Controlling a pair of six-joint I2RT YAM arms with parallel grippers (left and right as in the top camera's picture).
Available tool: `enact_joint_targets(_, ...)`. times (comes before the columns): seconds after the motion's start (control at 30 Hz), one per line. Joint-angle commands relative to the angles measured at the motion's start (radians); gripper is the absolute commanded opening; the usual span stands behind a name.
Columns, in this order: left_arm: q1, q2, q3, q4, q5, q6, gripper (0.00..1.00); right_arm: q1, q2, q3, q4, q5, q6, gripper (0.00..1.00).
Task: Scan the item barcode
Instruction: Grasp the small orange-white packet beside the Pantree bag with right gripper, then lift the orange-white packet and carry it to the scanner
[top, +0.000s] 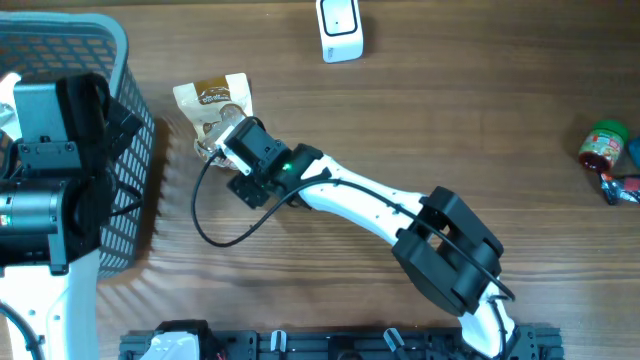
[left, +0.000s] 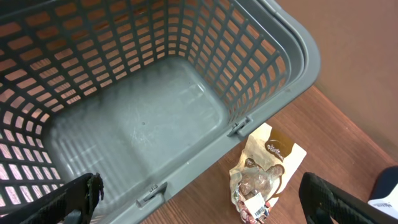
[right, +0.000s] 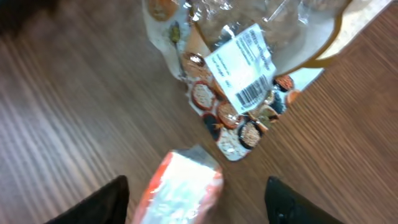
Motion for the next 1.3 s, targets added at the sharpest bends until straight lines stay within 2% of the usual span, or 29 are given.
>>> enact_joint_targets(0.0,0.005,-0.013,0.006,-0.004,-0.007,0.016,1.00,-0.002,0.022,-0.004,-0.014,0.033,0.000,0.50)
enact_joint_targets(0.03,0.005,-0.013,0.006,-0.004,-0.007,0.016,1.00,-0.002,0.022,-0.004,-0.018,0.019,-0.001,0.49)
enact_joint_targets(0.1,0.005,-0.013,0.006,-0.004,-0.007,0.016,1.00,-0.002,0.023,-0.004,-0.022,-0.012,0.000,0.36)
enact_joint_targets(0.2,0.005,-0.013,0.006,-0.004,-0.007,0.016,1.00,-0.002,0.022,-0.004,-0.023,-0.015,0.002,0.26)
enact_joint_targets(0.23,0.005,-0.013,0.006,-0.004,-0.007,0.016,1.00,-0.002,0.022,-0.004,-0.023,-0.019,0.026,0.20)
enact_joint_targets(0.3,0.005,-0.013,0.006,-0.004,-0.007,0.016,1.00,-0.005,0.020,-0.003,-0.026,-0.078,0.039,0.17)
enact_joint_targets(0.43,0.005,-0.013,0.006,-0.004,-0.006,0.016,1.00,-0.037,-0.036,-0.003,-0.037,-0.167,0.214,0.07)
enact_joint_targets(0.6,0.005,-0.011,0.005,-0.005,-0.006,0.015,1.00,-0.153,-0.183,-0.003,-0.129,-0.193,0.507,0.08)
enact_joint_targets(0.63,0.005,-0.008,0.006,-0.004,-0.006,0.015,1.00,-0.216,-0.227,-0.003,-0.180,-0.232,0.608,0.06)
enact_joint_targets(0.73,0.005,0.002,0.005,-0.005,-0.006,0.015,1.00,-0.388,-0.272,-0.003,-0.302,-0.537,0.857,0.04)
enact_joint_targets(0.83,0.005,0.018,0.005,-0.020,-0.002,0.012,1.00,-0.487,-0.272,-0.003,-0.376,-0.828,0.956,0.05)
enact_joint_targets(0.93,0.005,0.023,0.005,-0.035,0.011,0.012,1.00,-0.539,-0.272,-0.003,-0.436,-0.896,1.102,0.04)
enact_joint_targets(1.07,0.005,0.023,0.005,-0.050,0.032,0.012,1.00,-0.542,-0.272,-0.003,-0.463,-0.933,1.204,0.05)
enact_joint_targets(1.27,0.005,0.023,0.005,-0.057,0.032,0.012,1.00,-0.542,-0.272,-0.003,-0.474,-0.932,1.201,0.05)
